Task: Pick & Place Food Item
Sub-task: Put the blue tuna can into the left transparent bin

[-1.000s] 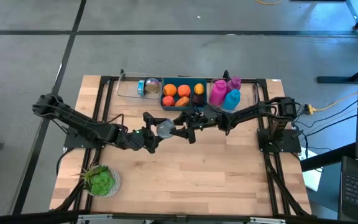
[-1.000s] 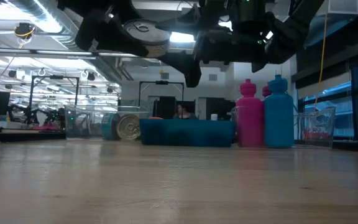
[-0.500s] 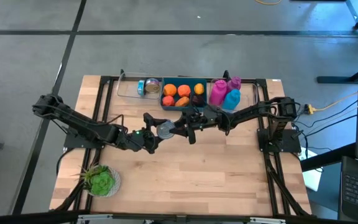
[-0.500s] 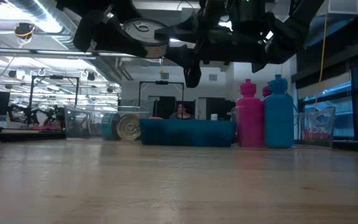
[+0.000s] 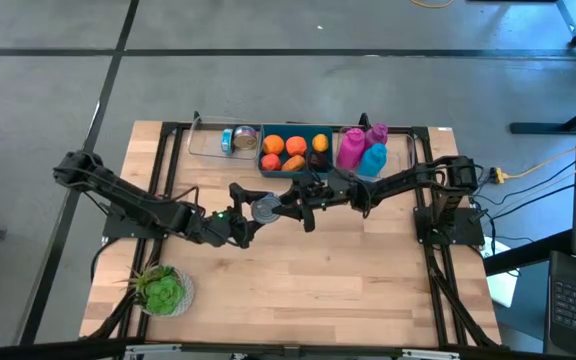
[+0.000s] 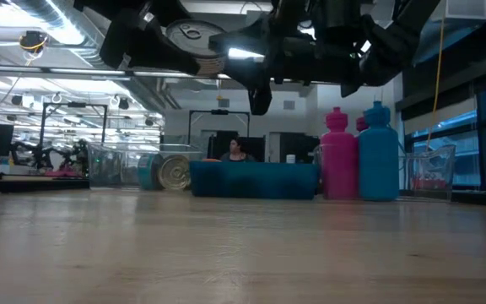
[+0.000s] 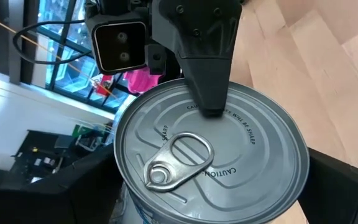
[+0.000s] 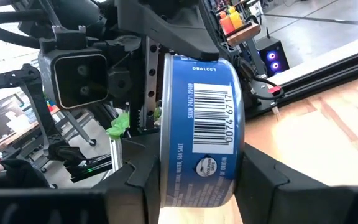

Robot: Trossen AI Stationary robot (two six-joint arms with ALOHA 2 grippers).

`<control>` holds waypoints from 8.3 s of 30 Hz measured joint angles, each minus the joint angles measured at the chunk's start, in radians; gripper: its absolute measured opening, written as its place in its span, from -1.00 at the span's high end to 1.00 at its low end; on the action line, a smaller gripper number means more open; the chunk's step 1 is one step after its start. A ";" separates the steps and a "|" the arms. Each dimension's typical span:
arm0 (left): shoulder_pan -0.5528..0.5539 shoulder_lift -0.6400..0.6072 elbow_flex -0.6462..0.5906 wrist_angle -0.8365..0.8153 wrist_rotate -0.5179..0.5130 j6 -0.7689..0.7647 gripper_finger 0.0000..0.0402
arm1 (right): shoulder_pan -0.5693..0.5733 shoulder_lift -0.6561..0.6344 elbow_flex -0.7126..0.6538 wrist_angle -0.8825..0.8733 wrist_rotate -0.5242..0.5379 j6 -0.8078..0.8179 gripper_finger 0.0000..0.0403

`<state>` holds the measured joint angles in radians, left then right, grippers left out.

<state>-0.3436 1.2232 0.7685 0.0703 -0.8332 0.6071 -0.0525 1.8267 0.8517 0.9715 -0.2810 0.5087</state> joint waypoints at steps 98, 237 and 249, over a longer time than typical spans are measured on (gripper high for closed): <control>-0.237 -0.224 0.077 -0.300 -0.094 -0.609 -0.99 | -0.002 -0.026 0.088 -0.308 0.030 -0.379 0.29; 0.543 -0.811 -0.430 -0.146 0.256 -0.739 0.41 | 0.152 -0.692 -0.550 -0.217 0.736 -0.223 -0.82; 0.697 -0.689 -0.471 -0.015 0.259 -0.779 0.41 | 0.202 -0.632 -0.603 -0.097 0.734 -0.179 -0.82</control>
<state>0.3531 0.5342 0.2977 0.0554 -0.5743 -0.1715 0.1500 1.1945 0.2489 0.8743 0.4526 0.3298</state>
